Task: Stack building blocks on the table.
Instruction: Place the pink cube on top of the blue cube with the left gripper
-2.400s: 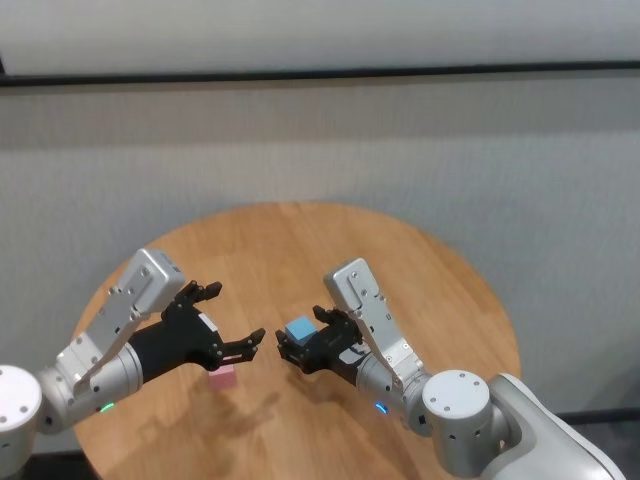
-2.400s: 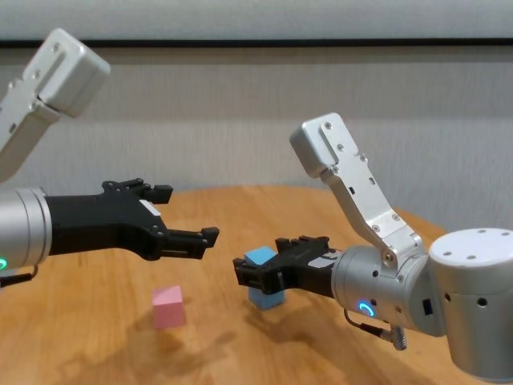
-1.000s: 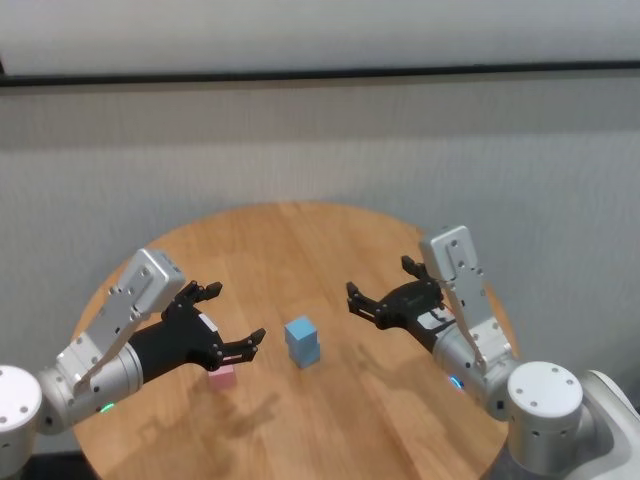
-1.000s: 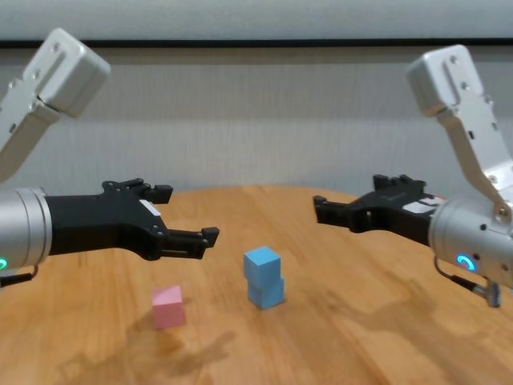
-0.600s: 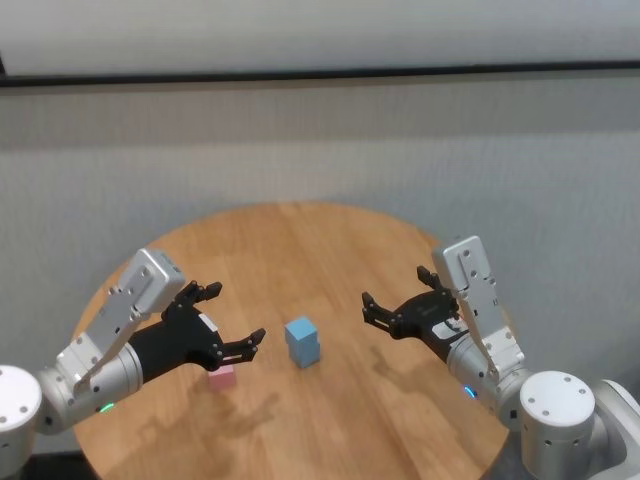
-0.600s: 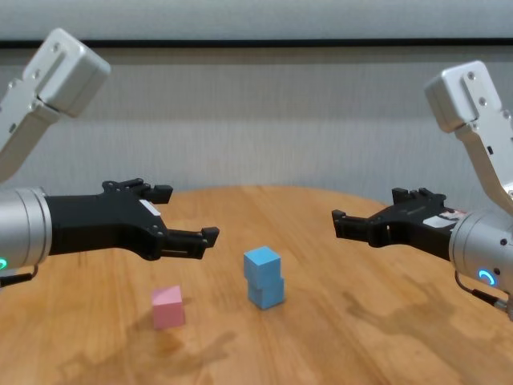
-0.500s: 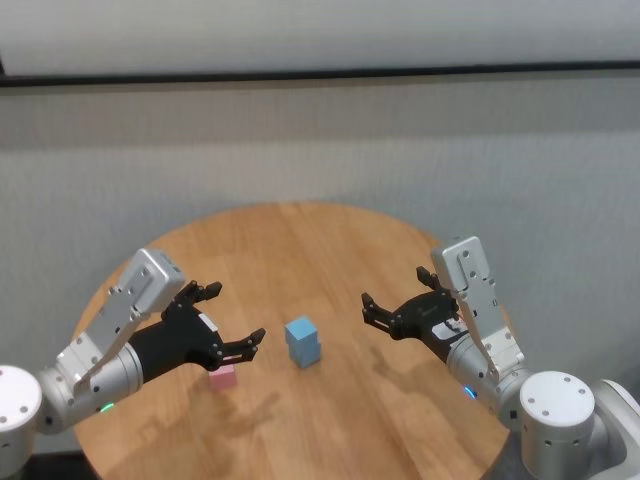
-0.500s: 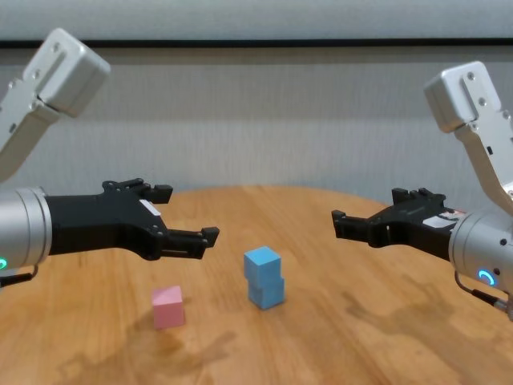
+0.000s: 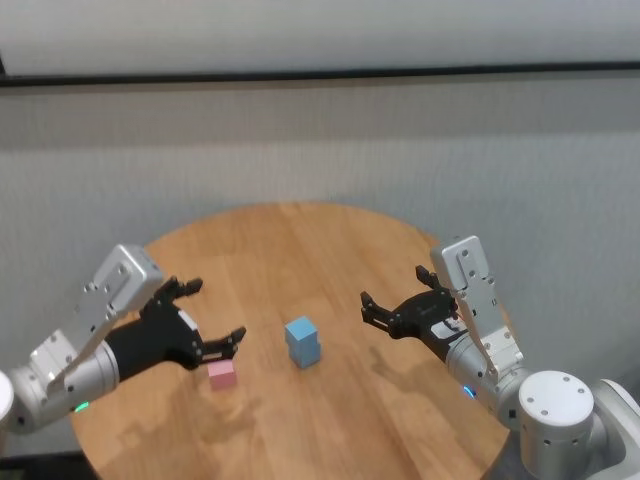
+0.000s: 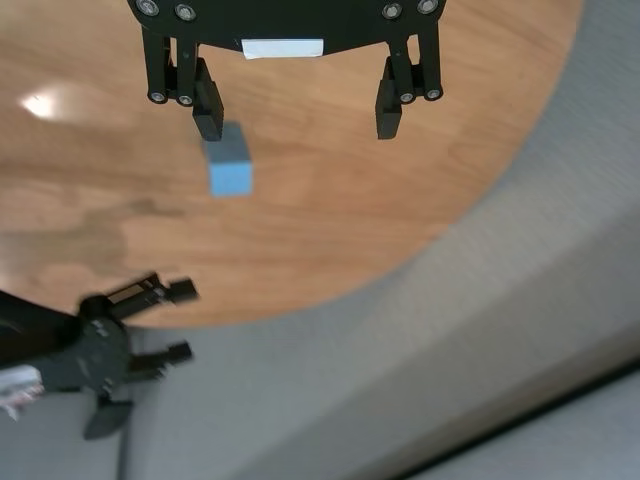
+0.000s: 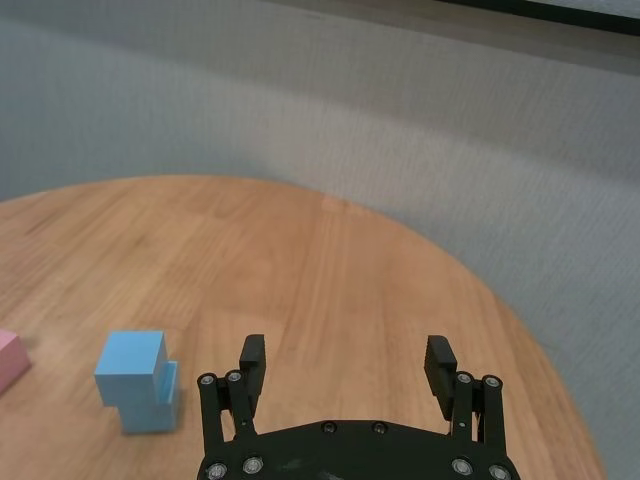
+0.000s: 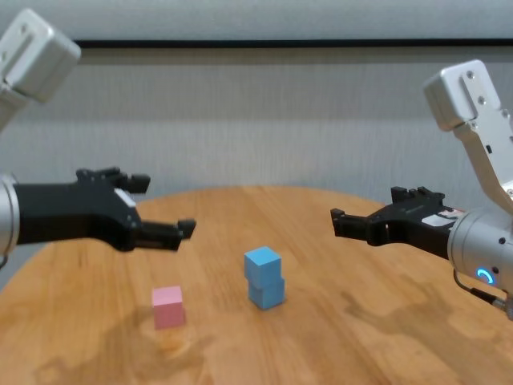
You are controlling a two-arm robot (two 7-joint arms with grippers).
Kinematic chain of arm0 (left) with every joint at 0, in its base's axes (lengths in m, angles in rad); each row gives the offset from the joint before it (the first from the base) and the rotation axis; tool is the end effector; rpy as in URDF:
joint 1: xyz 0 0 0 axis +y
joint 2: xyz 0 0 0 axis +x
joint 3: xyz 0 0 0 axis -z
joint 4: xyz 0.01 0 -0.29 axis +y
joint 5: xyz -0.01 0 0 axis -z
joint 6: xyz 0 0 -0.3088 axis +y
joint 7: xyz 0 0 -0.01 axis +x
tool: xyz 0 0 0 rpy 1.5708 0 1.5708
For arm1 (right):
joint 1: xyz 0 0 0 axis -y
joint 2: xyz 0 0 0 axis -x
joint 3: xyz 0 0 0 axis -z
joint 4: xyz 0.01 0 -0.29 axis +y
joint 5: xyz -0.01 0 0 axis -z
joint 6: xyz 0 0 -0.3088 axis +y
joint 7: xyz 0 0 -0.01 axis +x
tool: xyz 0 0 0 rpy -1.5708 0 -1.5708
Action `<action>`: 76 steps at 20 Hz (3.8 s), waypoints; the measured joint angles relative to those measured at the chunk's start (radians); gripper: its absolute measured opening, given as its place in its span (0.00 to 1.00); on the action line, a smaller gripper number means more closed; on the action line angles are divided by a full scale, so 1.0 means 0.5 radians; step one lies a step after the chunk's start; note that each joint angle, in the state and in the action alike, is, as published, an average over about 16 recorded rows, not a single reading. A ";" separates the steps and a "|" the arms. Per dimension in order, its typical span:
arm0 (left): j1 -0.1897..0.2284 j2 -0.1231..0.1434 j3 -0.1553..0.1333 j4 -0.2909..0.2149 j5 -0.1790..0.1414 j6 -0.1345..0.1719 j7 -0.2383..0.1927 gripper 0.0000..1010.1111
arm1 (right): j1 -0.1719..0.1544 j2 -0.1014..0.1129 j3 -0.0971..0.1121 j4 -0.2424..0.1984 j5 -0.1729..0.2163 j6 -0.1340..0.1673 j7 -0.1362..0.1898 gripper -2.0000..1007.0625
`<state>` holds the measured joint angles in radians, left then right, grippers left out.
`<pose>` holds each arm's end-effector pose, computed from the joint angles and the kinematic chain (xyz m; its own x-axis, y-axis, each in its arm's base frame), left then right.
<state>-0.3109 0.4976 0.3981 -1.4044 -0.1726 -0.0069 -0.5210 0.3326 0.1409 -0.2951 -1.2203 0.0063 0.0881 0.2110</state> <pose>0.3963 0.0584 -0.2608 0.6973 0.6415 0.3199 -0.7128 0.6673 0.2157 0.4129 0.0305 -0.2997 0.4286 -0.8855 0.1797 0.8981 0.3958 -0.1916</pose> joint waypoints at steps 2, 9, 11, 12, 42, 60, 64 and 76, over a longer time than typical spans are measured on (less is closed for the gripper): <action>0.002 0.013 0.001 0.009 -0.006 0.000 -0.017 0.99 | 0.001 -0.001 0.000 0.001 0.001 -0.001 0.000 0.99; -0.031 0.020 0.024 0.143 -0.046 -0.041 -0.091 0.99 | 0.003 -0.002 -0.001 0.003 0.003 -0.004 -0.001 0.99; -0.050 0.015 0.032 0.196 -0.055 -0.054 -0.102 0.99 | 0.003 -0.003 -0.001 0.003 0.003 -0.005 -0.001 0.99; -0.060 0.012 0.035 0.221 -0.059 -0.060 -0.106 0.99 | 0.004 -0.003 -0.001 0.004 0.004 -0.005 -0.001 0.99; -0.222 -0.104 0.189 0.530 0.055 0.091 -0.115 0.99 | 0.006 -0.005 -0.001 0.006 0.006 -0.008 -0.001 0.99; -0.288 -0.158 0.201 0.691 0.060 0.051 -0.137 0.99 | 0.006 -0.005 -0.001 0.006 0.006 -0.008 -0.001 0.99; -0.304 -0.171 0.199 0.727 0.054 0.047 -0.144 0.99 | 0.007 -0.005 -0.001 0.006 0.006 -0.008 -0.001 0.99; -0.337 -0.199 0.189 0.799 0.029 0.036 -0.160 0.98 | 0.007 -0.005 -0.001 0.006 0.006 -0.008 -0.001 0.99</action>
<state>-0.4795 0.3980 0.4927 -1.0049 -0.1583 0.0113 -0.6011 0.3359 0.1383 -0.2958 -1.2172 0.0095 0.0841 0.2107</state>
